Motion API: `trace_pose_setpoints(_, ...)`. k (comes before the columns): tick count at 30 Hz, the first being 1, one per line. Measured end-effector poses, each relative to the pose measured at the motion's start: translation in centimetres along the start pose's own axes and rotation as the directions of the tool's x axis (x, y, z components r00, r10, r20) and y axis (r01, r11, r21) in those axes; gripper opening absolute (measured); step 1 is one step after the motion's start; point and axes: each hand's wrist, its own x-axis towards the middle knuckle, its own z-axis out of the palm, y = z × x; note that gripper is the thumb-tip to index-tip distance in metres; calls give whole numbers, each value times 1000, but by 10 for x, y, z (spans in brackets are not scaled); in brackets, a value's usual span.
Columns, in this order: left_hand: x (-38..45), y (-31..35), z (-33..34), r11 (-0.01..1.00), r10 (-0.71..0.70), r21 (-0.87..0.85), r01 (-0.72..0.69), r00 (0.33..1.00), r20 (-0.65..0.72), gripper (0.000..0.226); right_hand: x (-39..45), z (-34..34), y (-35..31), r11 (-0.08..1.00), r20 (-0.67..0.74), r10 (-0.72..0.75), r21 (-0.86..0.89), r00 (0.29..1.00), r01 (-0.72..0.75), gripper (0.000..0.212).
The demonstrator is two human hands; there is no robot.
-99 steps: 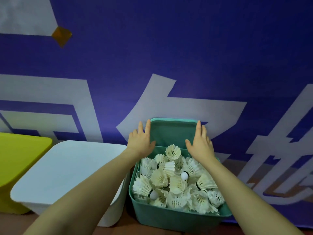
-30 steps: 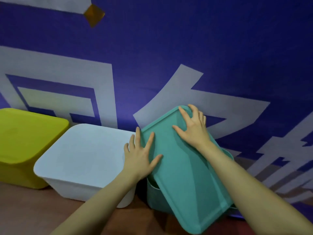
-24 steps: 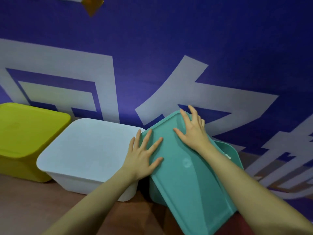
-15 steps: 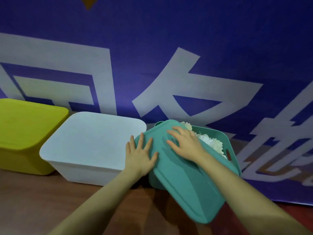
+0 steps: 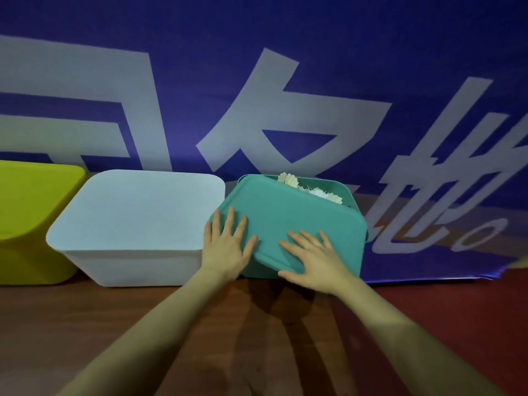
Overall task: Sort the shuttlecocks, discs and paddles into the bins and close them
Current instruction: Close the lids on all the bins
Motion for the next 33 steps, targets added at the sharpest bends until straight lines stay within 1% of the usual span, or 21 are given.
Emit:
trace_pose_setpoints(2,-8,1,0,992,102,76,-102,995,11,99,-7,4,4,996,-133,-55,-75,990,45,78)
trace_pose_setpoints(3,-11,2,0,984,134,122,-133,991,6,99,-9,7,8,990,-205,-87,-124,975,63,67)
trace_pose_setpoints(5,-14,6,2,978,116,173,-119,993,29,90,-10,15,18,980,-316,-121,-188,941,63,54)
trace_pose_setpoints(7,-12,14,4,977,84,192,-95,994,63,85,-8,20,29,976,-376,-142,-206,916,66,49)
trace_pose_setpoints(9,-10,23,7,981,54,185,-65,997,63,84,-4,26,42,968,-424,-194,-229,884,103,47)
trace_pose_setpoints(11,-8,33,10,983,22,180,-32,998,59,83,-2,28,56,961,-430,-223,-249,875,123,49)
trace_pose_setpoints(13,-7,43,16,984,-8,177,-1,999,51,79,0,34,72,944,-455,-274,-295,847,147,49)
trace_pose_setpoints(15,-4,54,21,985,-41,168,34,999,34,78,3,37,85,930,-508,-324,-327,798,169,45)
trace_pose_setpoints(18,-1,67,24,987,-105,124,103,994,8,82,10,34,102,913,-605,-387,-358,696,197,38)
trace_pose_setpoints(21,5,78,23,983,-145,113,145,989,-9,83,17,28,116,903,-642,-419,-365,642,225,35)
trace_pose_setpoints(23,9,81,23,981,-156,115,157,988,-19,83,19,27,121,913,-646,-404,-329,648,241,35)
trace_pose_setpoints(25,12,81,23,981,-145,125,147,989,-23,84,20,29,123,926,-641,-375,-286,670,245,37)
trace_pose_setpoints(27,14,77,23,981,-124,145,127,992,-29,84,19,31,119,944,-611,-330,-221,719,246,39)
trace_pose_setpoints(29,18,71,21,980,-105,168,108,994,-29,84,17,34,116,957,-592,-288,-147,753,251,40)
trace_pose_setpoints(33,25,62,15,979,-30,199,36,999,-31,86,15,37,115,962,-590,-249,-60,768,266,41)
